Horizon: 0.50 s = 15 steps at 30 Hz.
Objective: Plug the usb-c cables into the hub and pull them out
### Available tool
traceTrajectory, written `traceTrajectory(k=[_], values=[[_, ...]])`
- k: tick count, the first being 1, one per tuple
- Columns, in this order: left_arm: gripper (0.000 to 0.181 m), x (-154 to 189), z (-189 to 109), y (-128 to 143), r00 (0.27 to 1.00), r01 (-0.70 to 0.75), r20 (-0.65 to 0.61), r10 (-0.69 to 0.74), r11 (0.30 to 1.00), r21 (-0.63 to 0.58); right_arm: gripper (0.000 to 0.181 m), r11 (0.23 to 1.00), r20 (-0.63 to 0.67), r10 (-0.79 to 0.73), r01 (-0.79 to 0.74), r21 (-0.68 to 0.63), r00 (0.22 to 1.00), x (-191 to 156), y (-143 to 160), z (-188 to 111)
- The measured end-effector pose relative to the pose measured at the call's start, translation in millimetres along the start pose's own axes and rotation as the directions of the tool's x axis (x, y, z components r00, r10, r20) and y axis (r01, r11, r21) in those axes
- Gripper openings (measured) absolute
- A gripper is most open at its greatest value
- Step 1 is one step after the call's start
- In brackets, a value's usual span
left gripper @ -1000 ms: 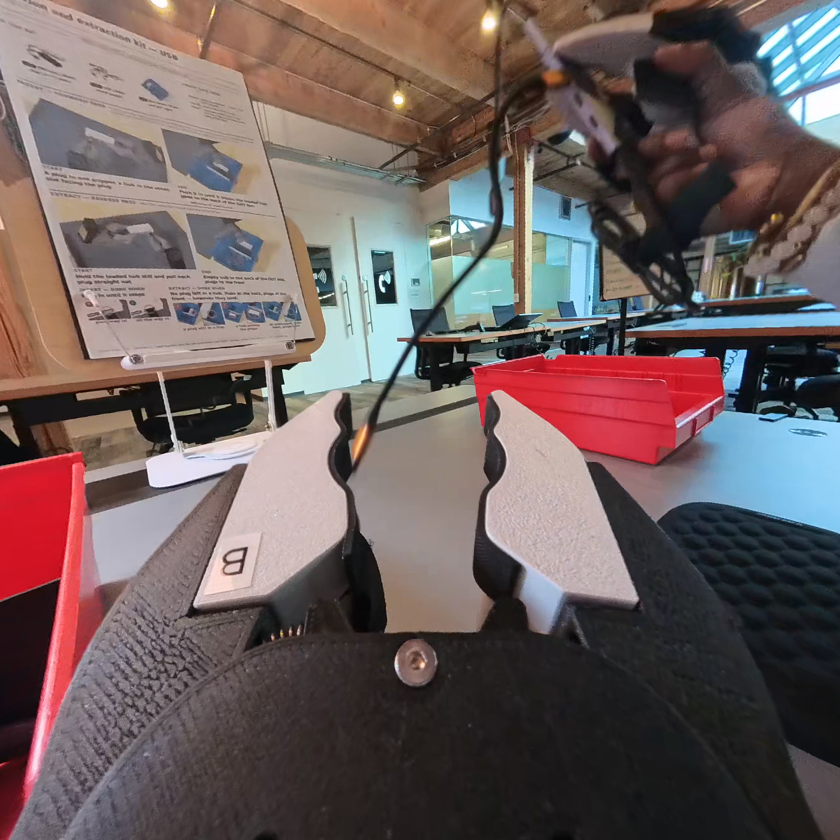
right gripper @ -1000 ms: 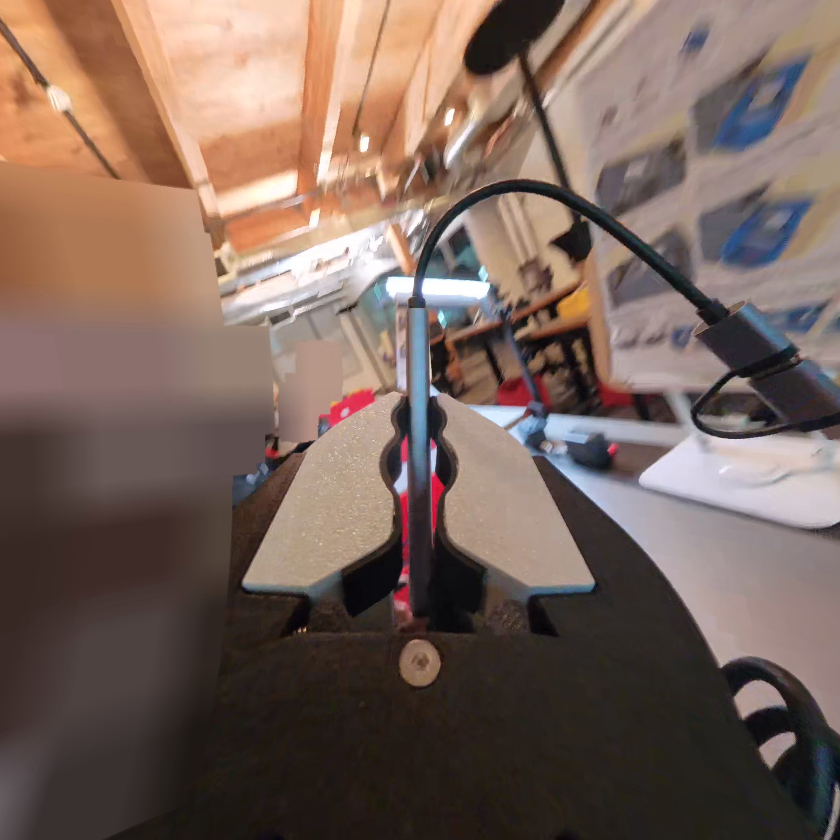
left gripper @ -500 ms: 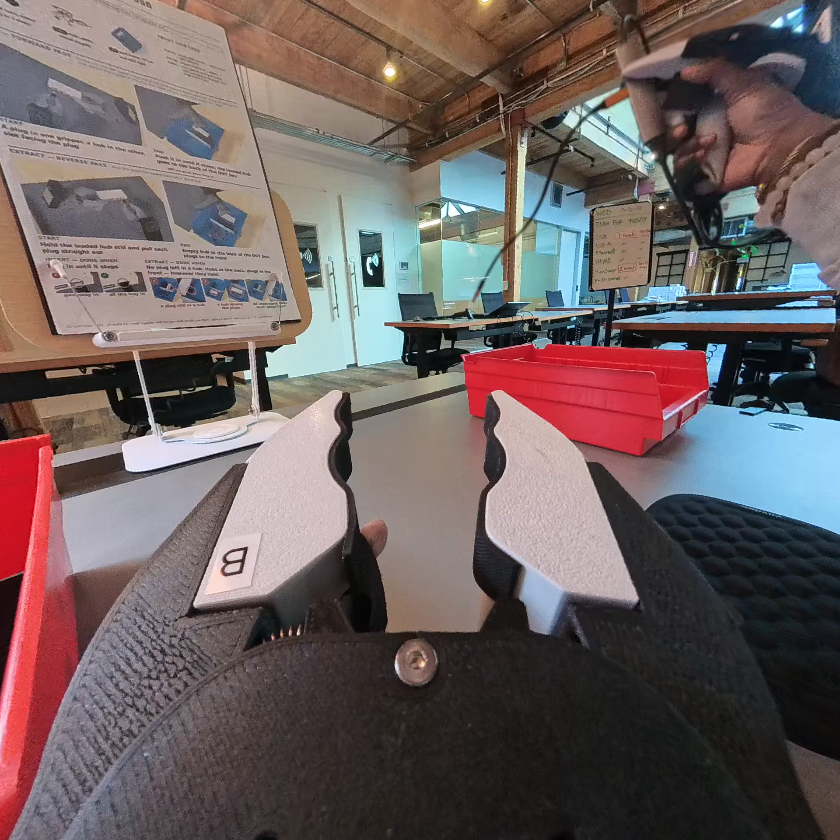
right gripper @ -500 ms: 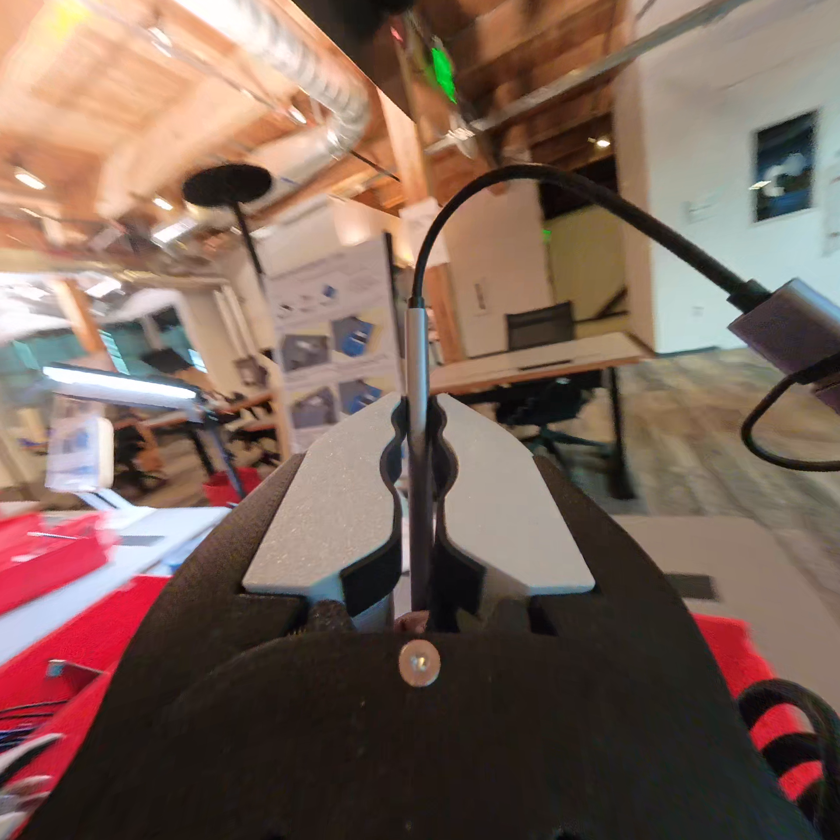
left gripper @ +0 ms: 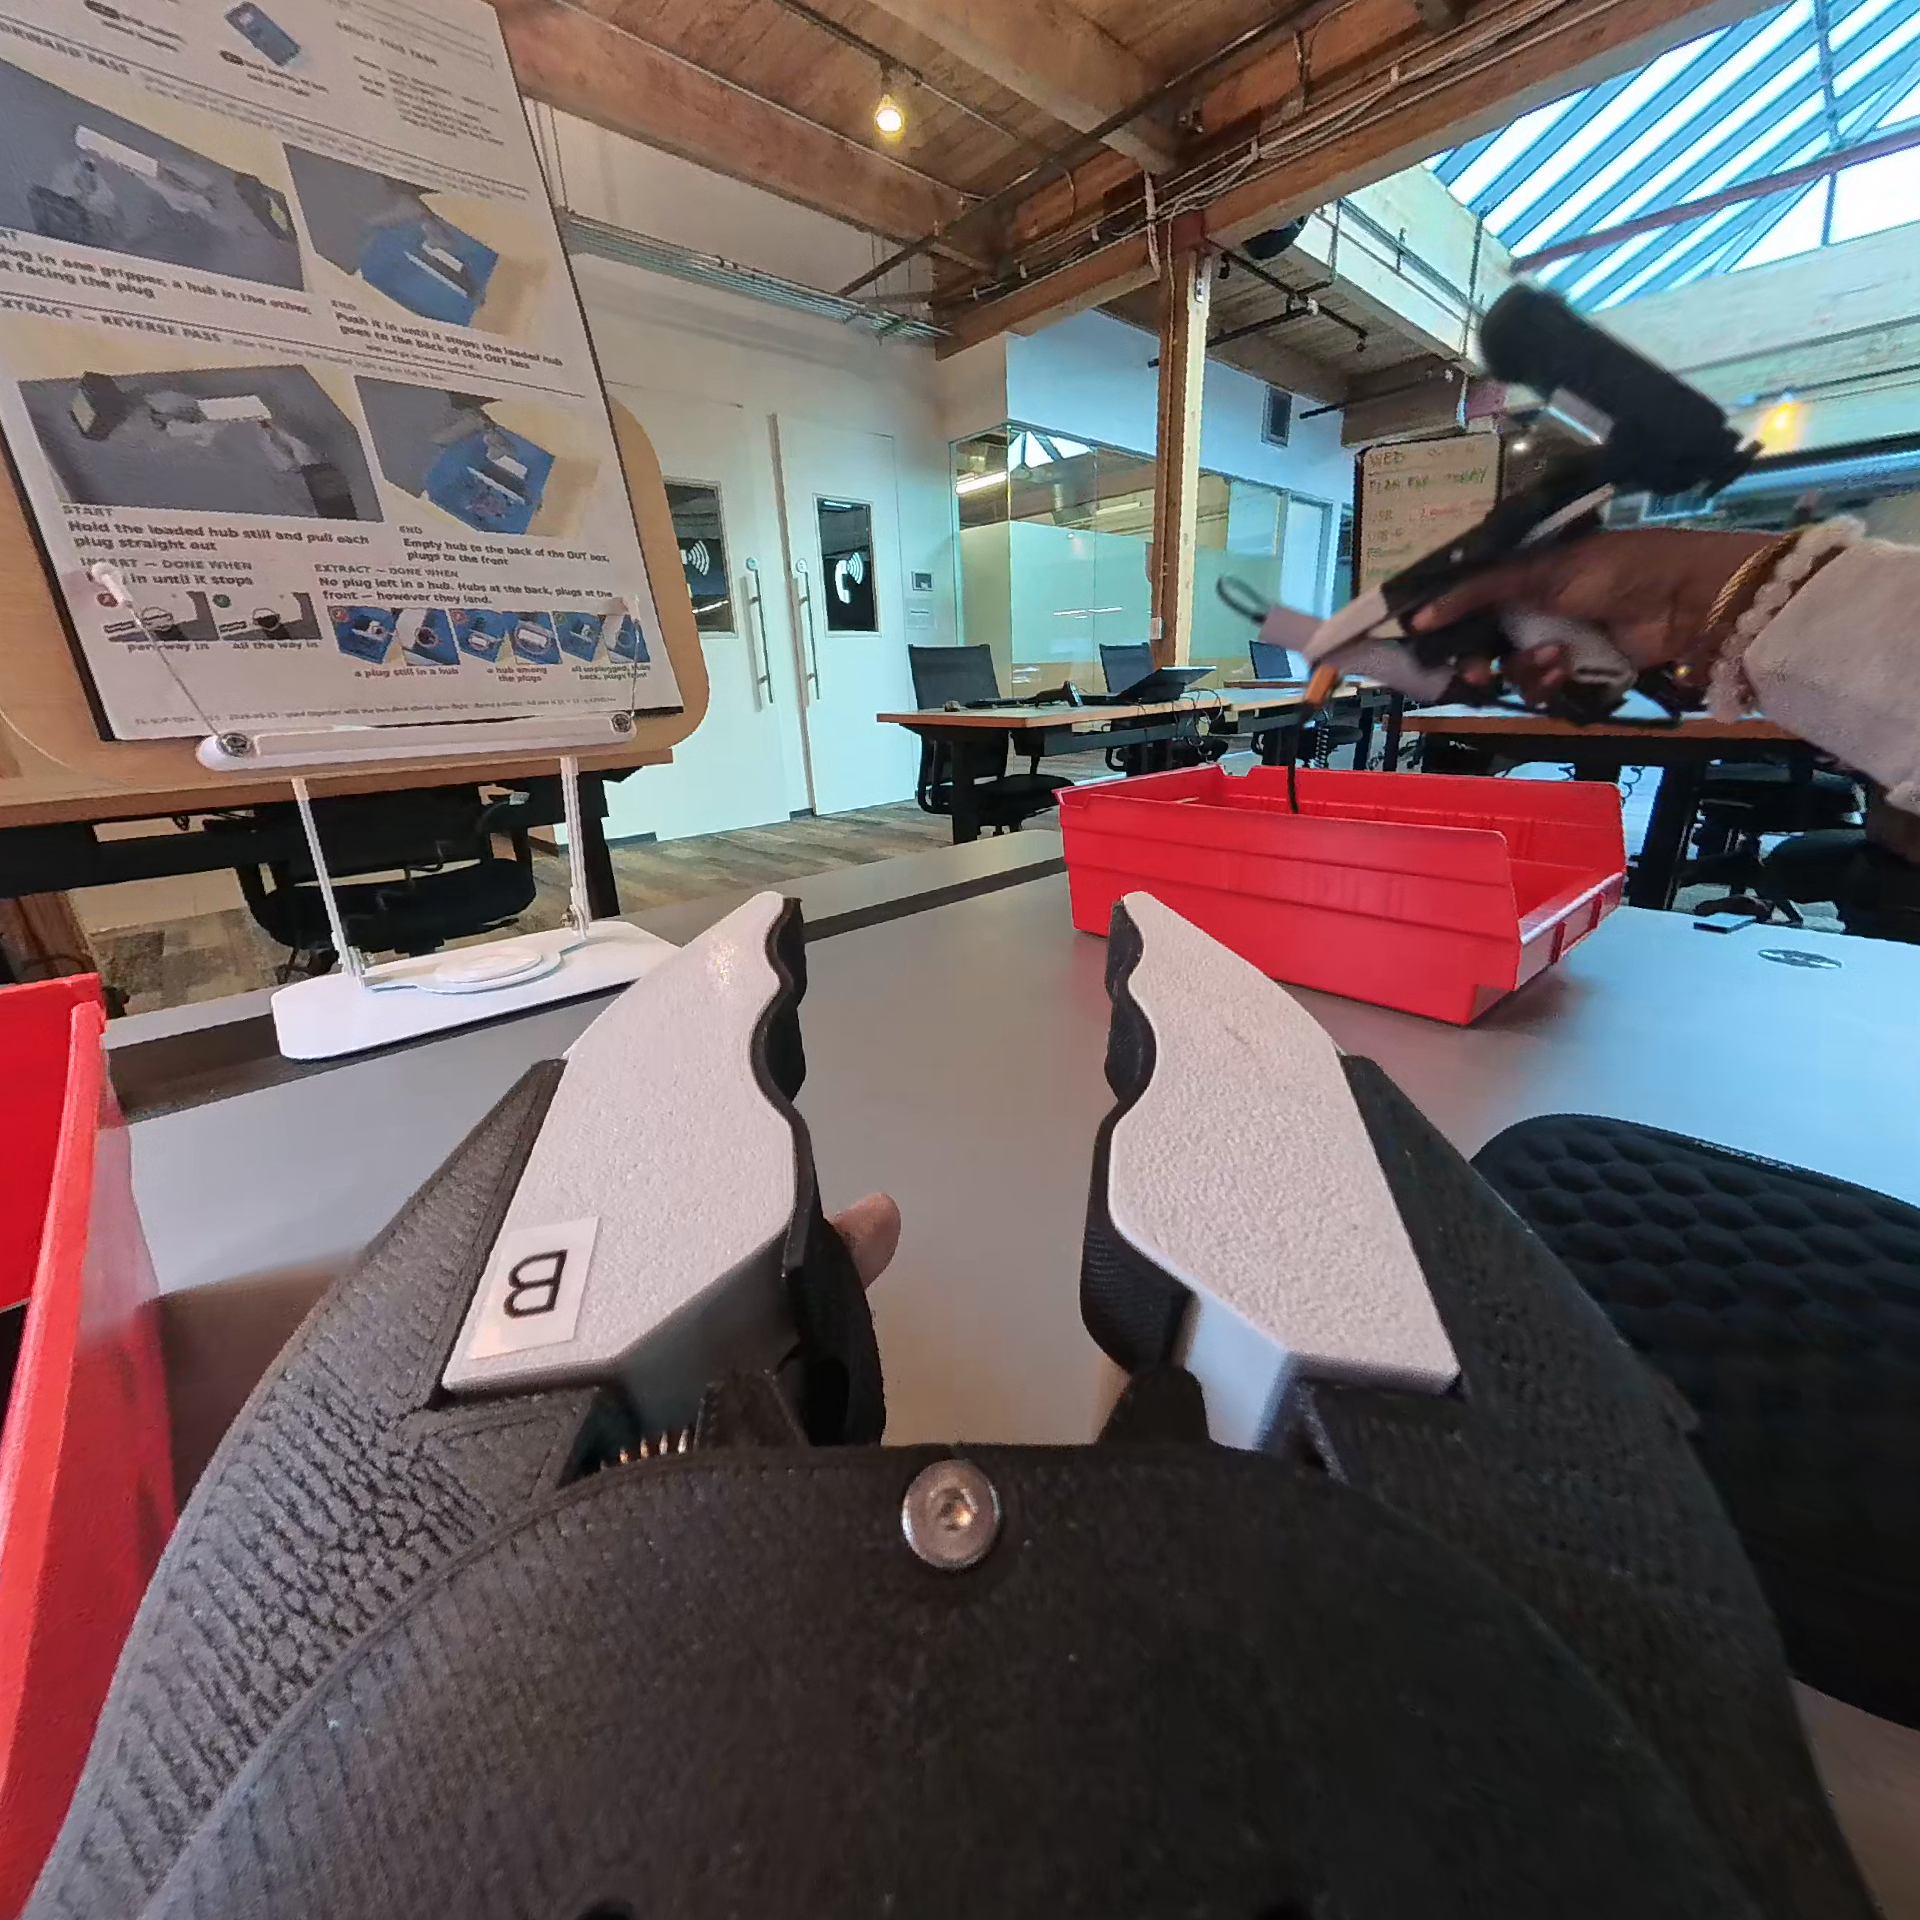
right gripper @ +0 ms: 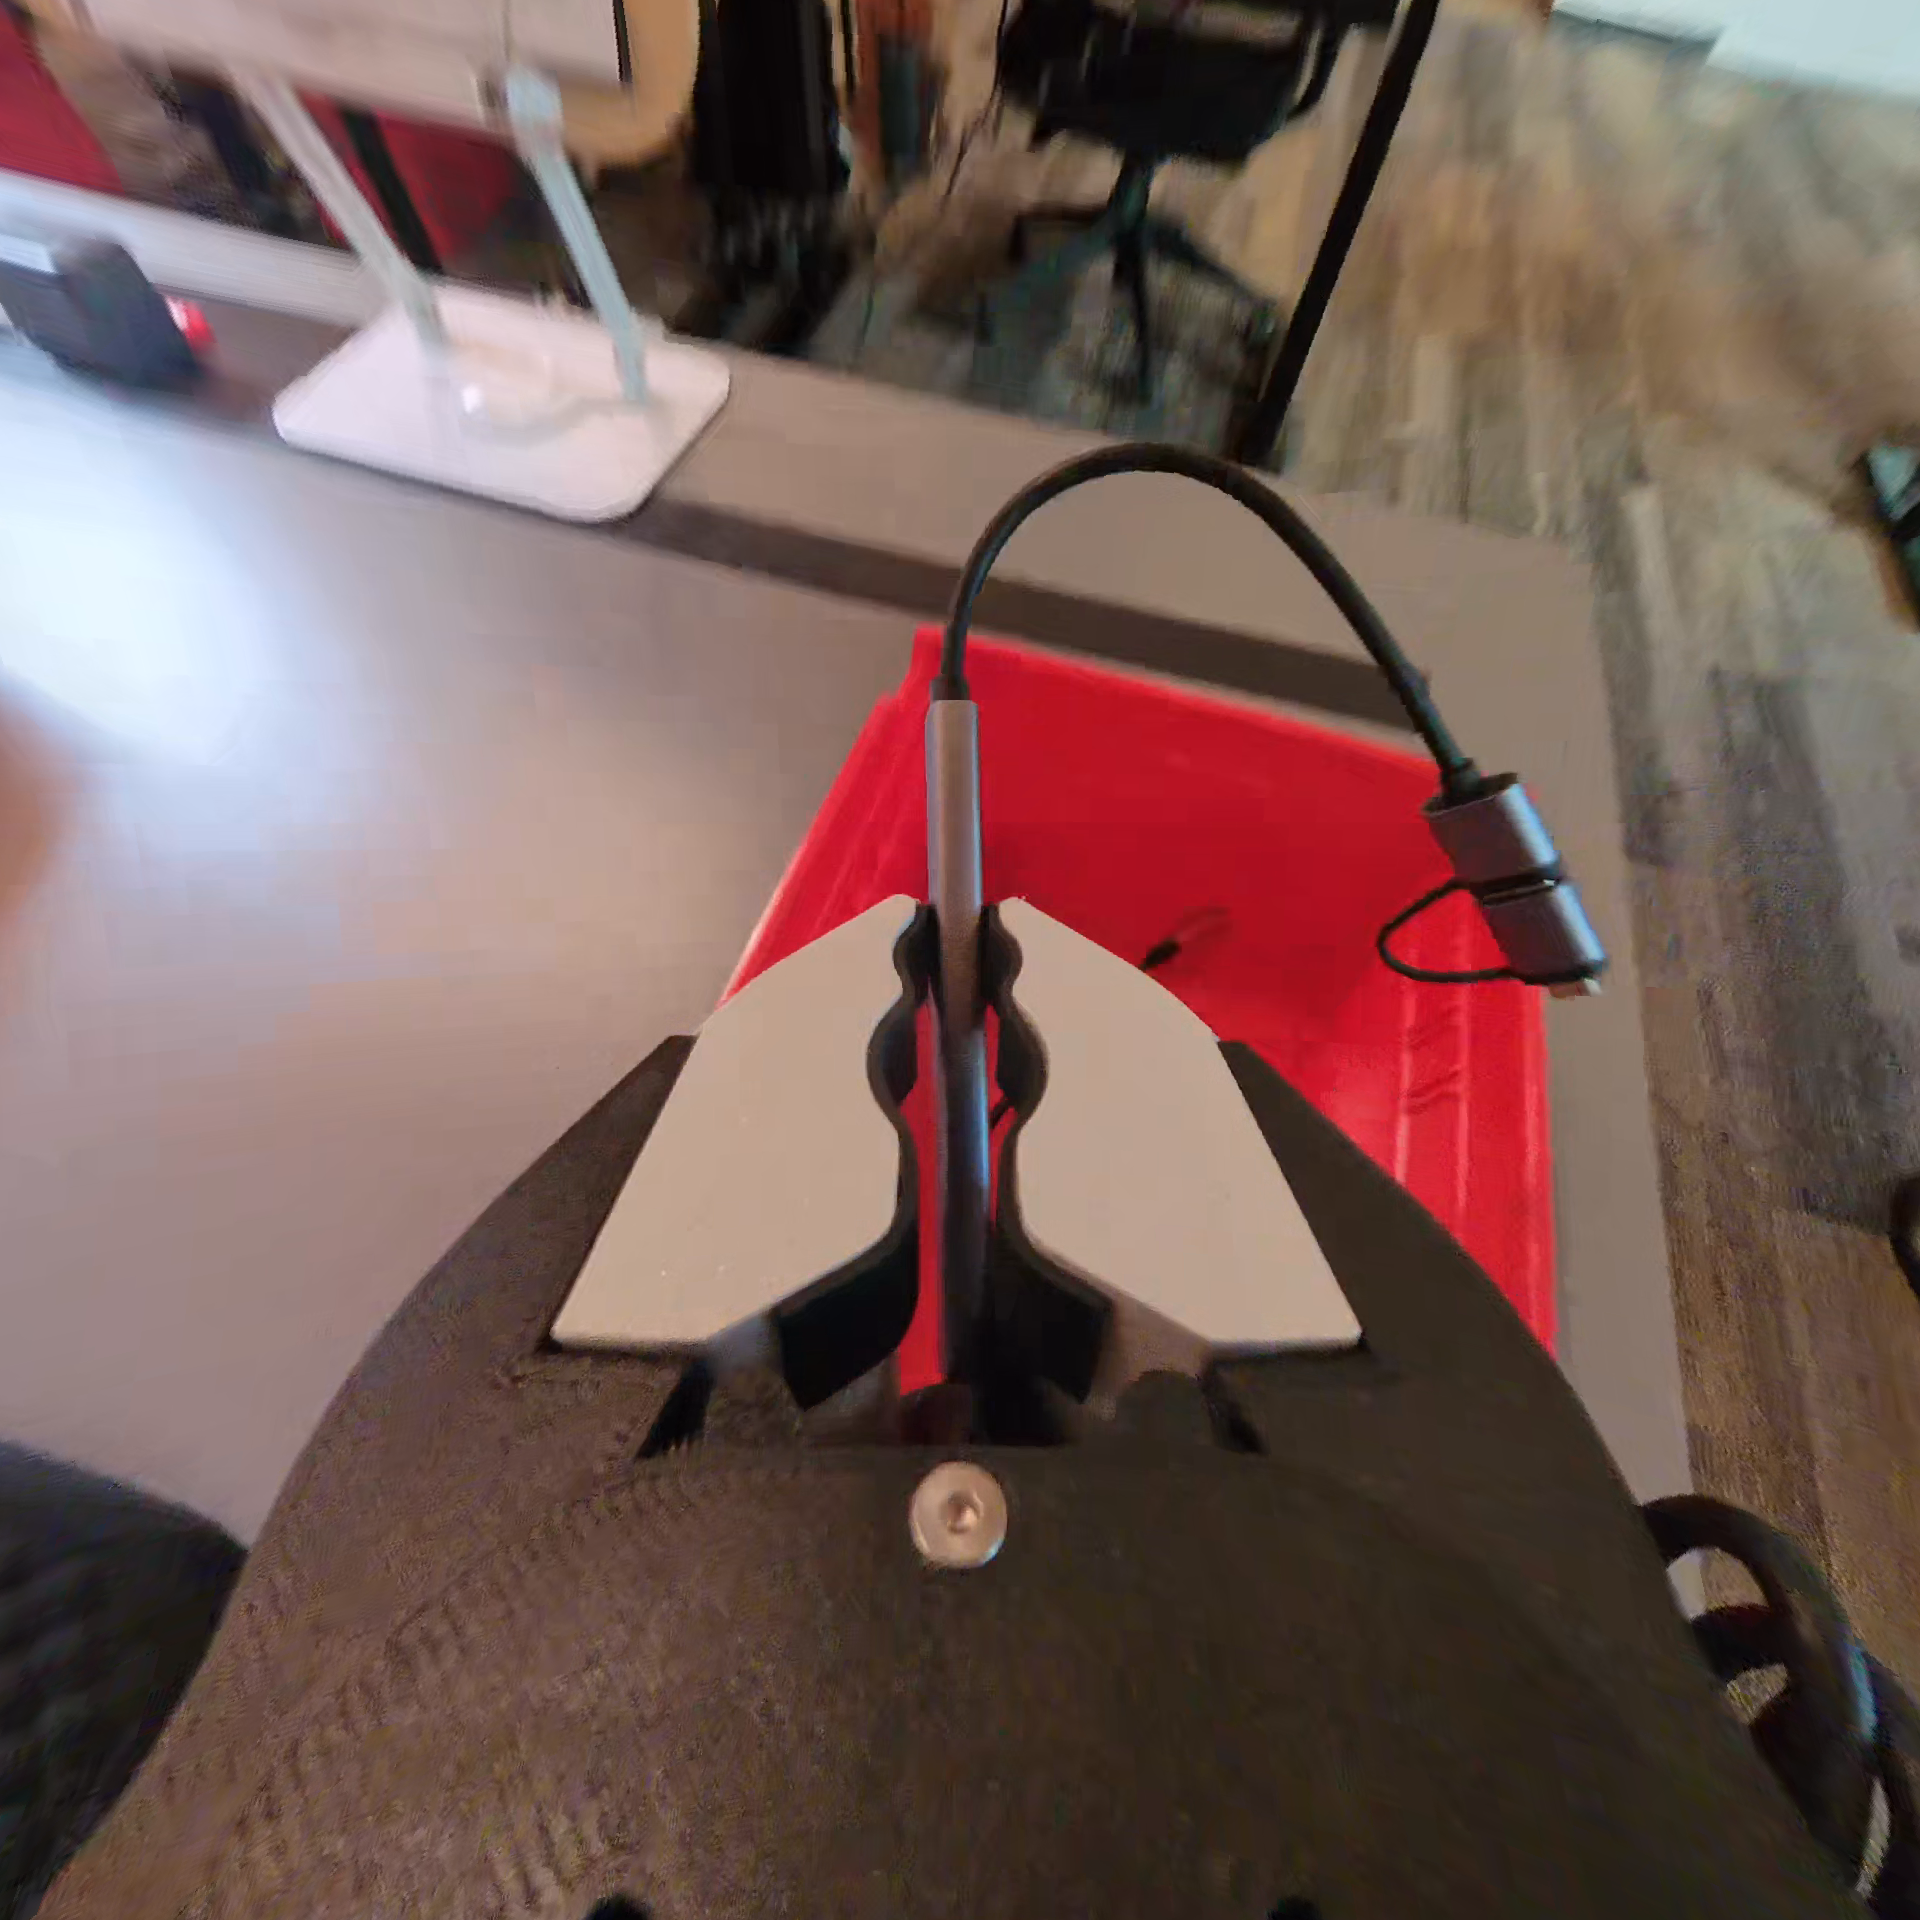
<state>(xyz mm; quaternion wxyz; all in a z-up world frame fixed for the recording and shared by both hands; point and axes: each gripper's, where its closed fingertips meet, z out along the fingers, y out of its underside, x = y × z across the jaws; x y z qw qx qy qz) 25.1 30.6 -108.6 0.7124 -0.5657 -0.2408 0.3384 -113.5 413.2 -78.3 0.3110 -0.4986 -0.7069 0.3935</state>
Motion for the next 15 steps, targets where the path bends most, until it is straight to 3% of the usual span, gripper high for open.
traceTrajectory(k=[3, 8, 15], values=[[0.056, 0.2, -0.2, 0.3, 1.000, -0.001, 0.000, 0.001, 1.000, -0.002, 0.010, 0.997, 0.065, 0.021, -0.016, -0.072, 0.998, -10.9, 16.9, 19.9], [0.056, -0.3, -0.6, 0.5, 1.000, 0.001, 0.001, -0.001, 1.000, -0.002, 0.011, 0.987, 0.174, 0.144, -0.128, -0.101, 0.974, -27.5, 20.3, 44.5], [0.056, -0.3, -1.5, 0.5, 1.000, 0.002, 0.000, -0.002, 1.000, 0.000, 0.010, 0.973, 0.235, 0.224, -0.232, 0.008, 0.946, -27.2, 11.7, 60.4]])
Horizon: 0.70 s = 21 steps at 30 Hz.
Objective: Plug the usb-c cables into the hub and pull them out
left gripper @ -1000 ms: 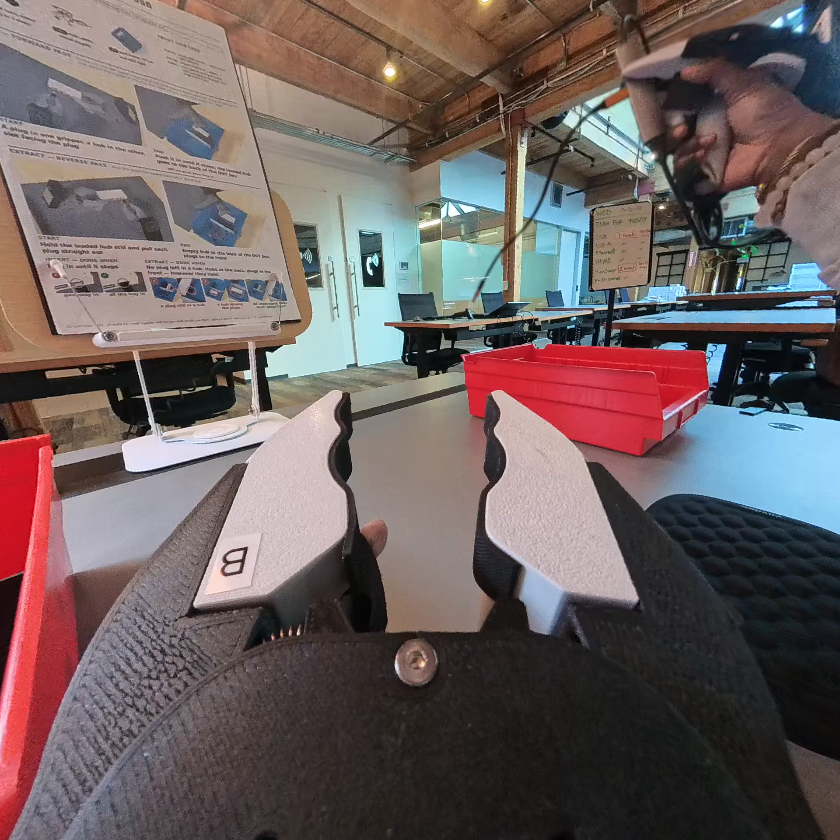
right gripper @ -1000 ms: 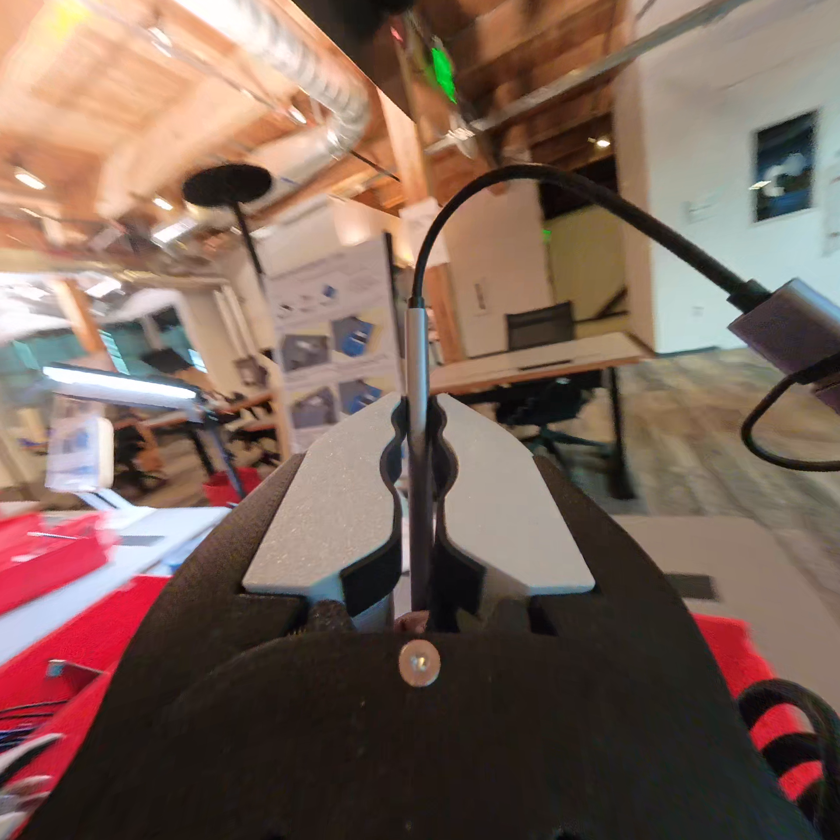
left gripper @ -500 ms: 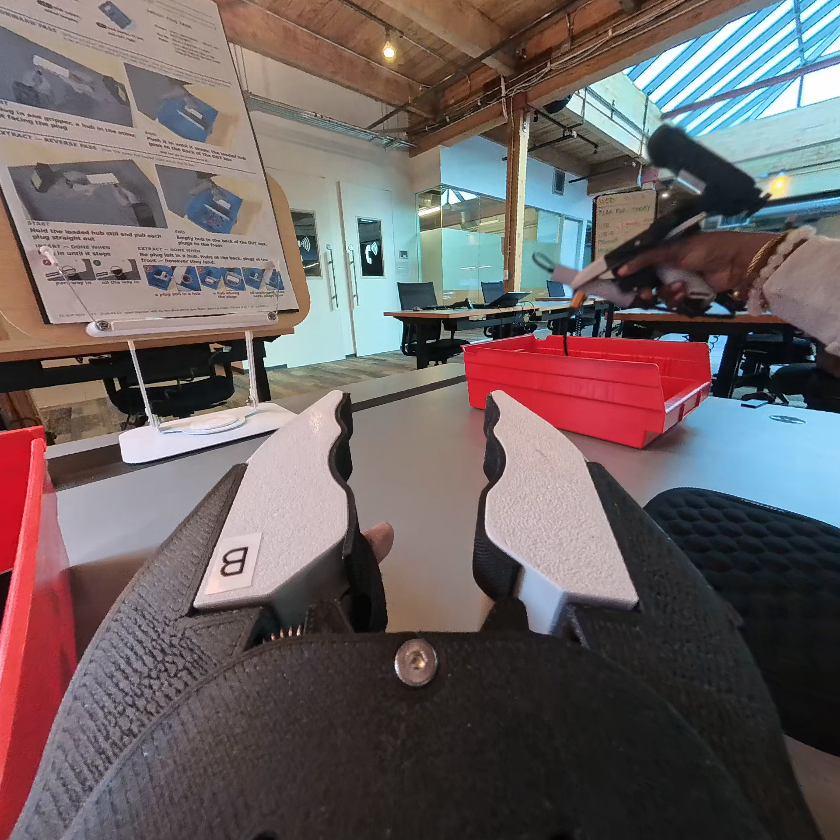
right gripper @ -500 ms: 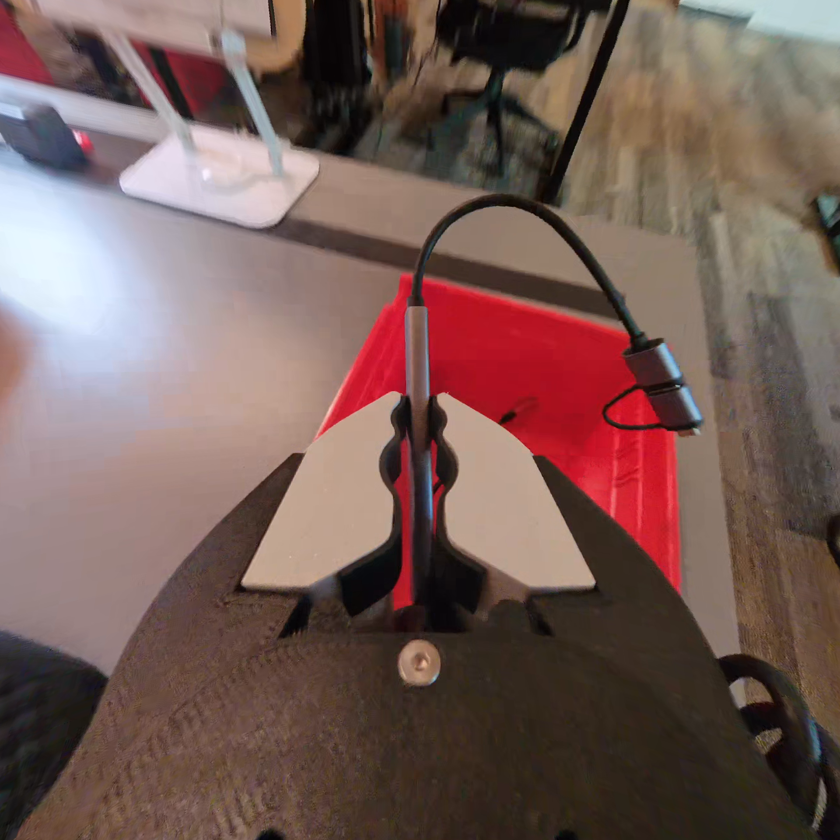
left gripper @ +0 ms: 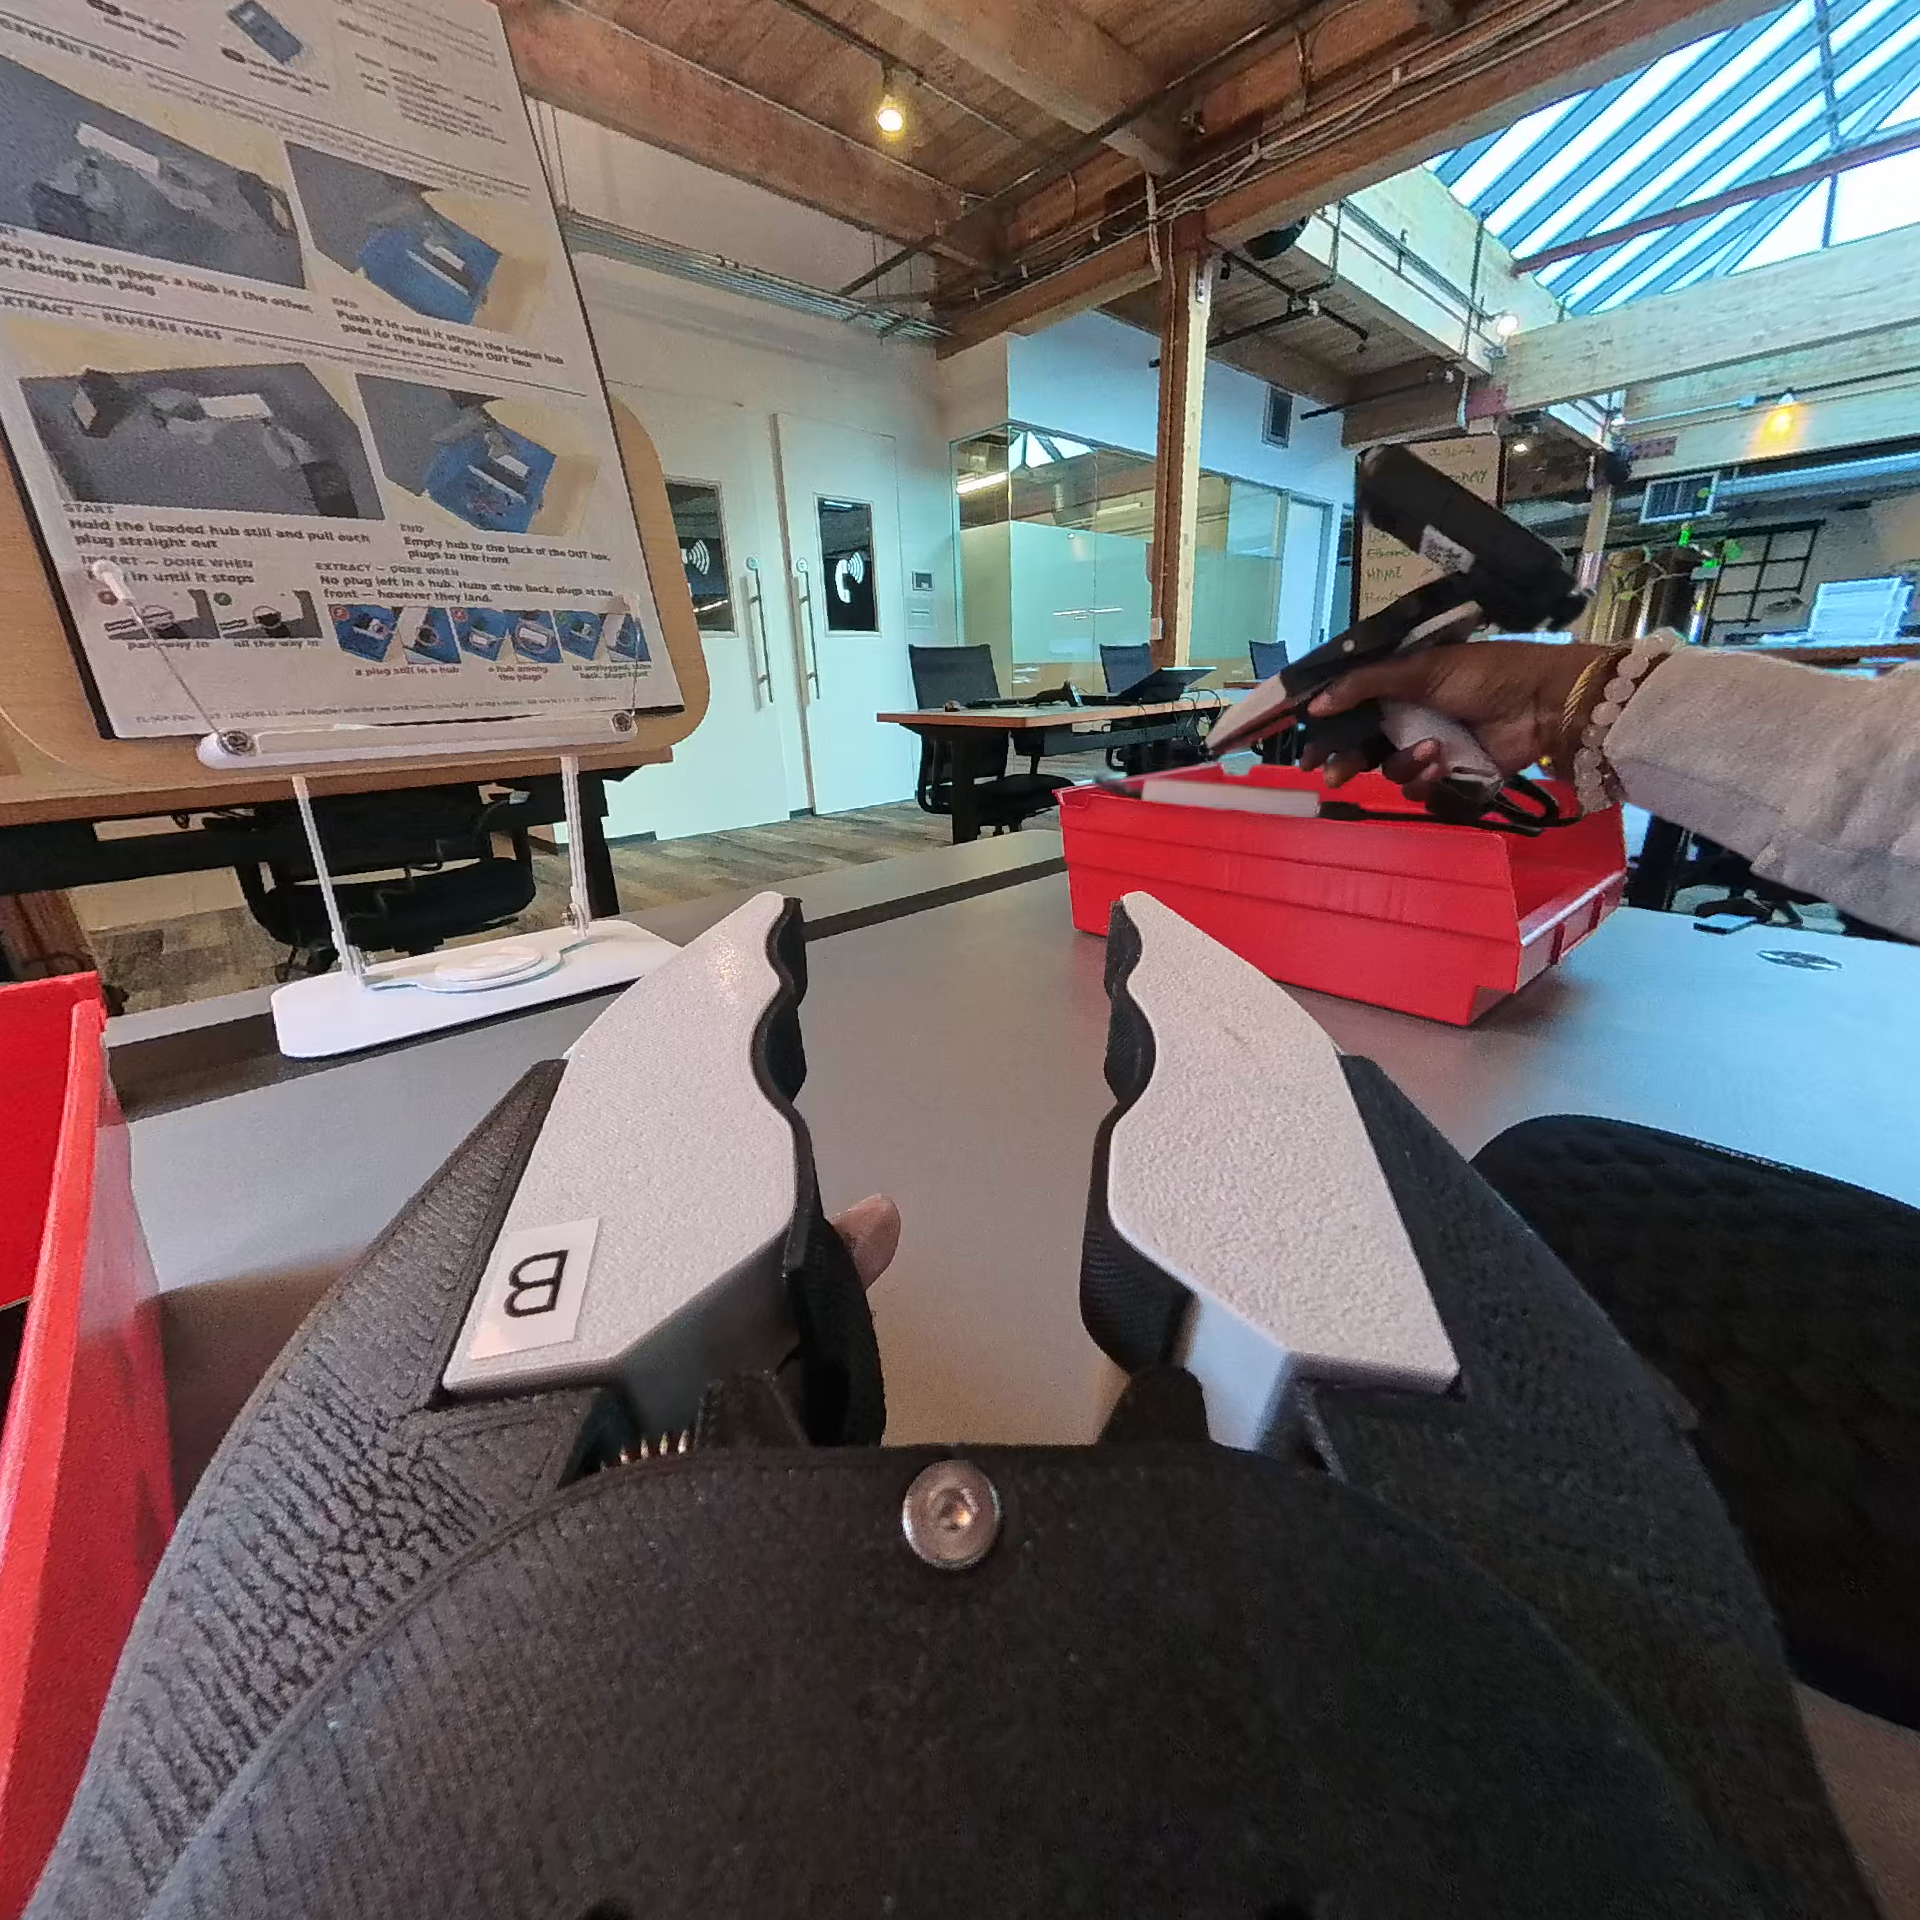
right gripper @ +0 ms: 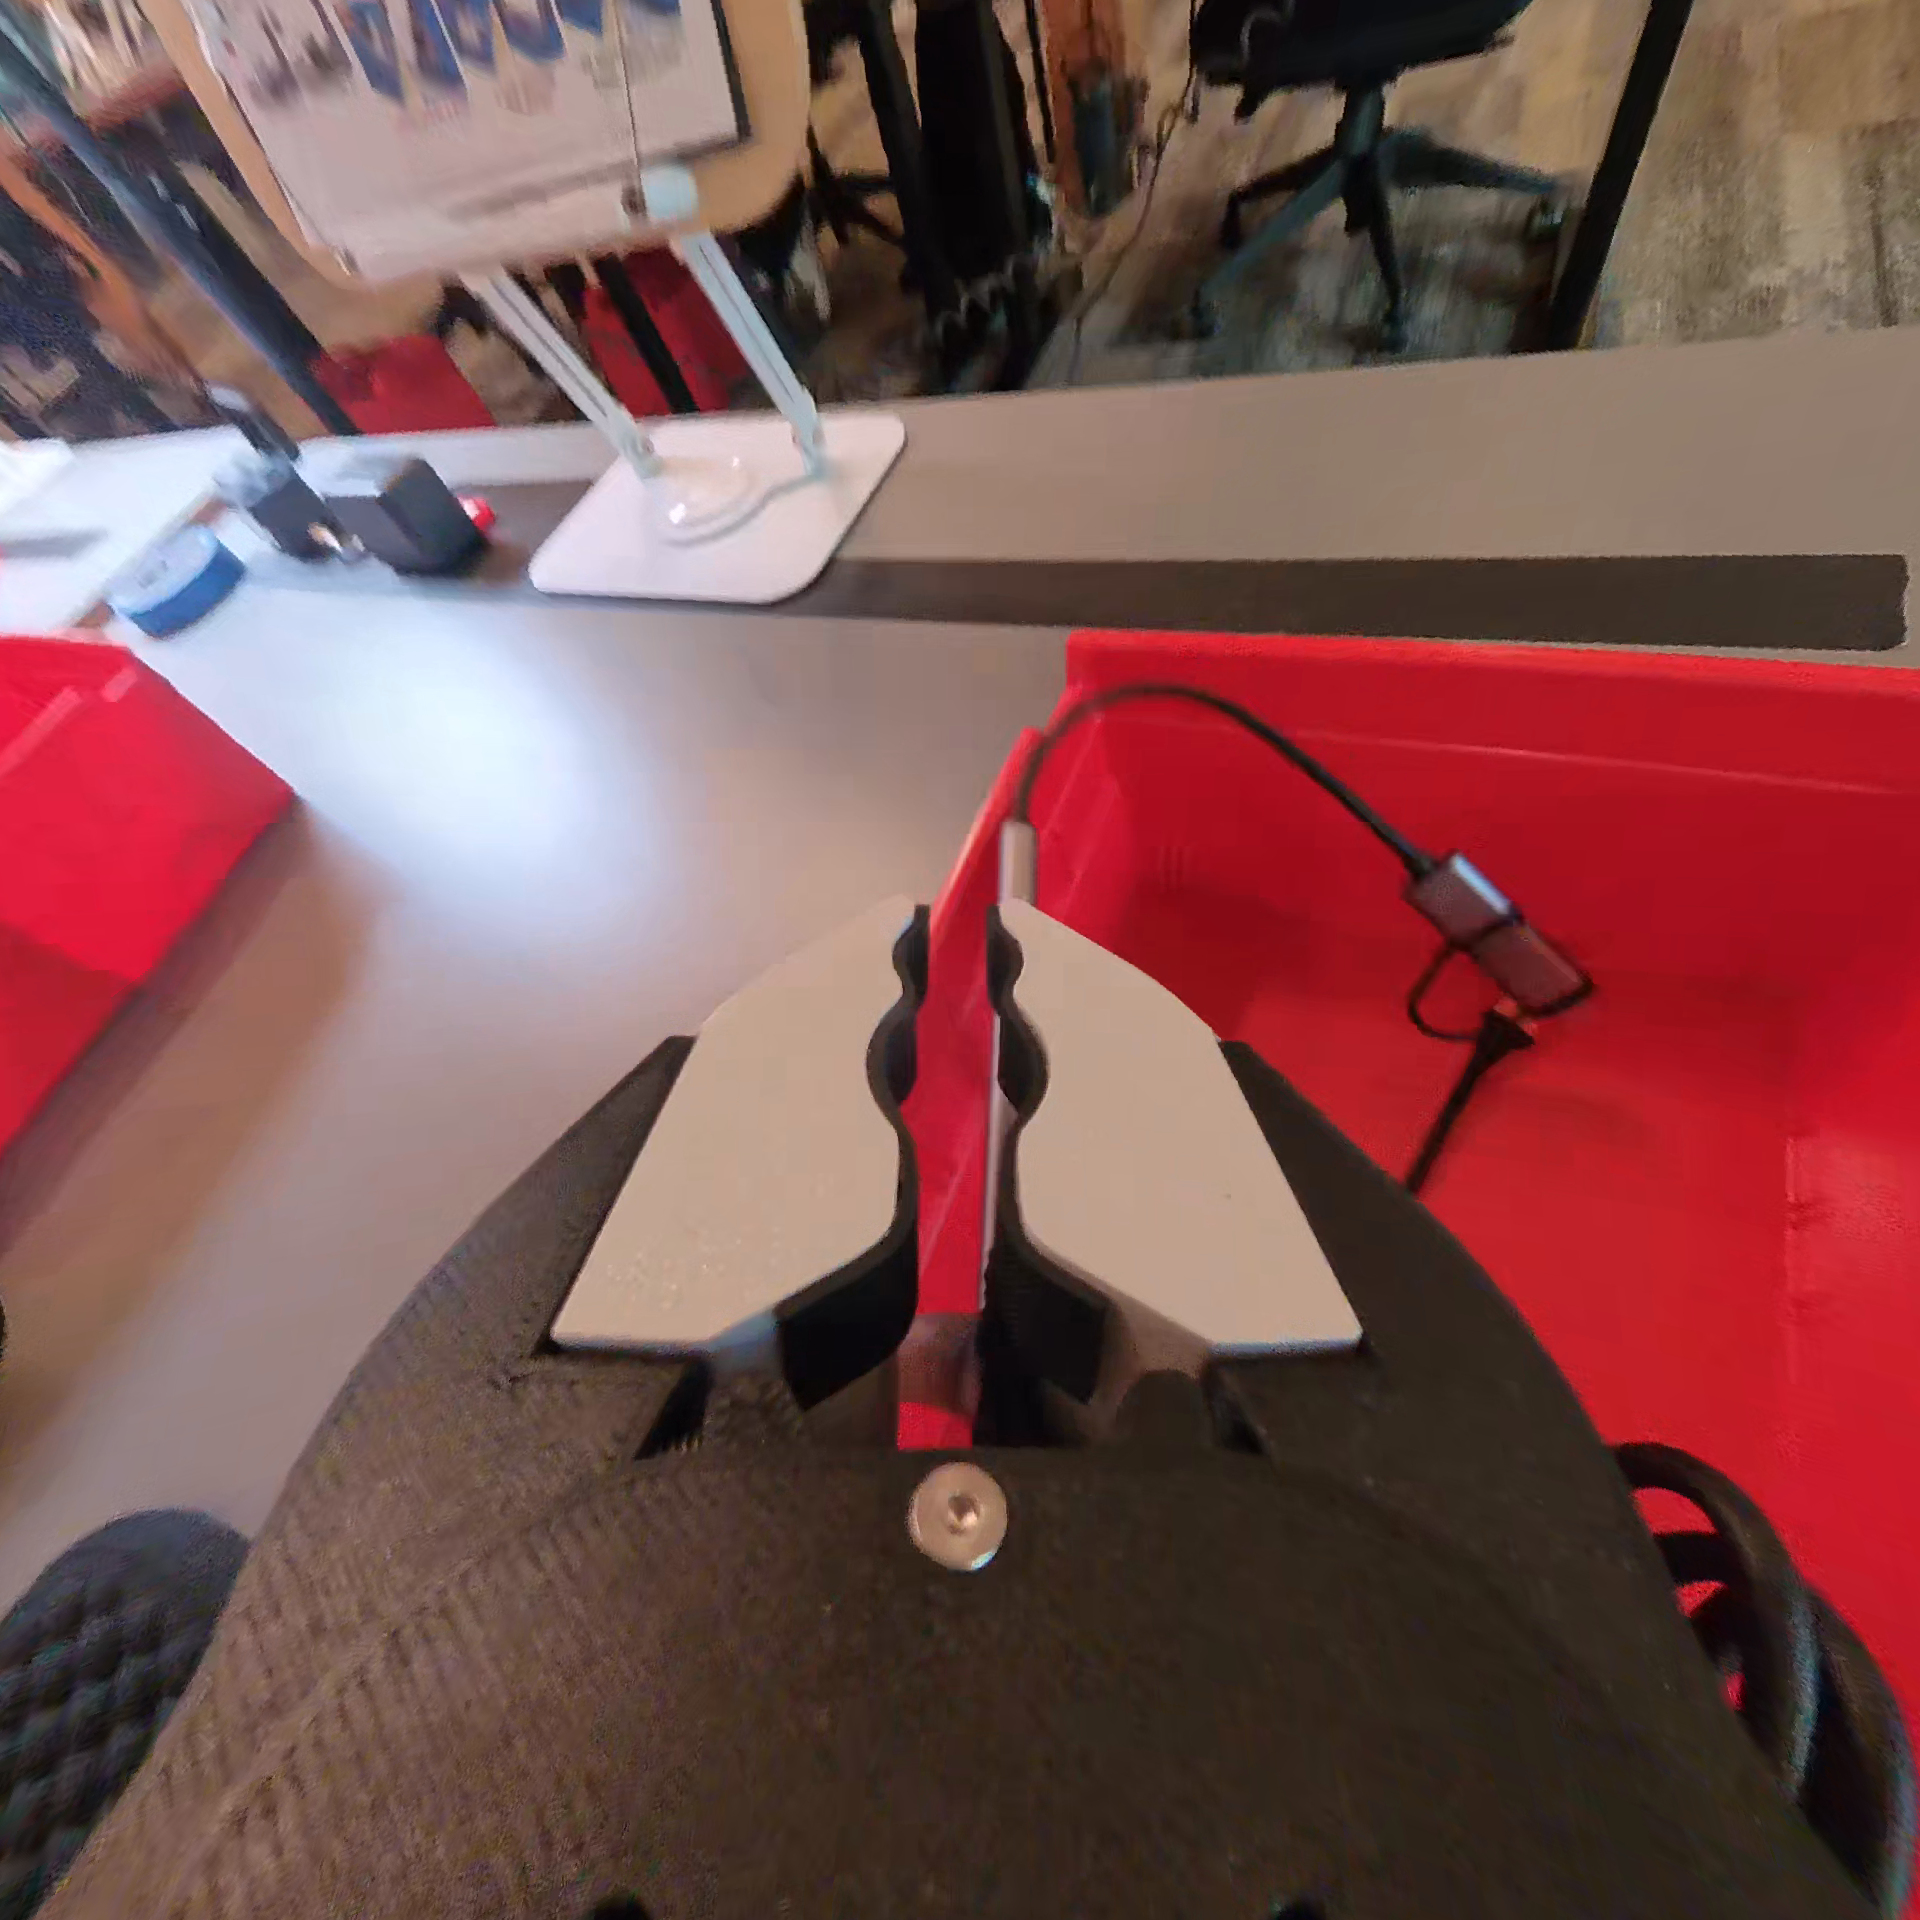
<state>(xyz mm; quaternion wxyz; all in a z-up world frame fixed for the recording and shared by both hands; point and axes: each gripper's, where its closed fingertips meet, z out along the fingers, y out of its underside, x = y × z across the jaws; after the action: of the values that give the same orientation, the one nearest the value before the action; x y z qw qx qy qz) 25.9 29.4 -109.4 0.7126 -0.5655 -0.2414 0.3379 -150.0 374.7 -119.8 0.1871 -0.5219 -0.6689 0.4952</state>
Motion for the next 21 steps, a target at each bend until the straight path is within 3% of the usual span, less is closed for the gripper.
traceTrajectory(k=[5, 9, 13, 15, 18, 21], values=[[0.056, 1.4, -0.2, 0.5, 1.000, -0.009, -0.005, 0.009, 1.000, -0.003, 0.011, 0.993, -0.002, 0.015, -0.014, 0.116, 1.000, 4.1, -10.8, -8.2], [0.056, 0.8, -0.5, 0.9, 1.000, -0.007, -0.003, 0.007, 1.000, -0.004, 0.036, 0.950, -0.003, -0.103, 0.099, 0.297, 0.995, -9.4, -35.7, -24.0], [0.056, 1.1, -0.4, 1.7, 1.000, -0.010, -0.004, 0.010, 1.000, -0.008, 0.078, 0.730, -0.018, -0.230, 0.185, 0.658, 0.973, -45.0, -90.4, -75.3], [0.056, 1.3, -0.4, 2.0, 1.000, -0.012, -0.004, 0.012, 1.000, -0.009, 0.084, 0.600, -0.009, -0.246, 0.160, 0.784, 0.969, -59.5, -111.6, -107.2], [0.056, 1.3, -0.6, 2.0, 1.000, -0.014, -0.004, 0.014, 1.000, -0.009, 0.092, 0.471, 0.015, -0.252, 0.109, 0.875, 0.968, -66.3, -126.7, -137.5], [0.056, 1.8, -1.2, 1.6, 1.000, -0.017, -0.005, 0.017, 1.000, -0.006, 0.094, 0.353, -0.079, -0.314, 0.193, 0.916, 0.946, -63.4, -126.2, -149.3]])
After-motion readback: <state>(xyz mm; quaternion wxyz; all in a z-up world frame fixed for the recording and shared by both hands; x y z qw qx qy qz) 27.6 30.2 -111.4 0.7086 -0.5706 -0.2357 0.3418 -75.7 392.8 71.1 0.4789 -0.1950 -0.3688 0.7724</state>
